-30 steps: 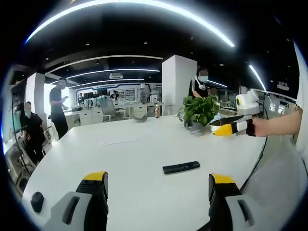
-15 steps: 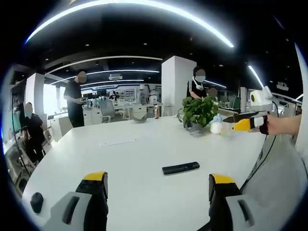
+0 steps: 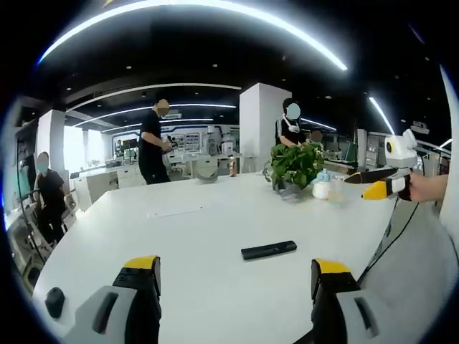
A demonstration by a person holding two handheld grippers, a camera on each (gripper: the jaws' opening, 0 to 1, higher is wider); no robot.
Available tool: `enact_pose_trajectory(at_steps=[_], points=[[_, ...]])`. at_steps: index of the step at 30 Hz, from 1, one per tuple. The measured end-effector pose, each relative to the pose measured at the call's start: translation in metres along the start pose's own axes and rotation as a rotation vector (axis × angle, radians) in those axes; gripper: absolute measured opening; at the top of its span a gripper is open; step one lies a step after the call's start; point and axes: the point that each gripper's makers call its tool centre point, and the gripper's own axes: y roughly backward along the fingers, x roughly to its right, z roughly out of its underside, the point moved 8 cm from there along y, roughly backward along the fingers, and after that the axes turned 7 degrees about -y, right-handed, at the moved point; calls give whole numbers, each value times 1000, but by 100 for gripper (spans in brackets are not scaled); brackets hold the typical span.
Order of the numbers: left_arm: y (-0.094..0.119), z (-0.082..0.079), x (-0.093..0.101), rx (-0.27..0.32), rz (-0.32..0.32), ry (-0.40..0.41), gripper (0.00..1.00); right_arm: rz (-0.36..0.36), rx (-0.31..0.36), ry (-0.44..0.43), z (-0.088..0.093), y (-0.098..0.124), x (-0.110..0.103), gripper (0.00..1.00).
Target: Press the specified remote control buttons in sequence, fully releasing each button before pressing the next.
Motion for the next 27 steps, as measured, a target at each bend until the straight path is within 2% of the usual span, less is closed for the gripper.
enact_pose_trajectory(at_steps=[9, 27], points=[[-1, 1, 1, -10, 8, -4, 90, 16, 2, -71, 11, 5, 4, 98], [0, 3, -1, -17, 0, 1, 90, -13, -31, -54, 17, 3, -1, 96]])
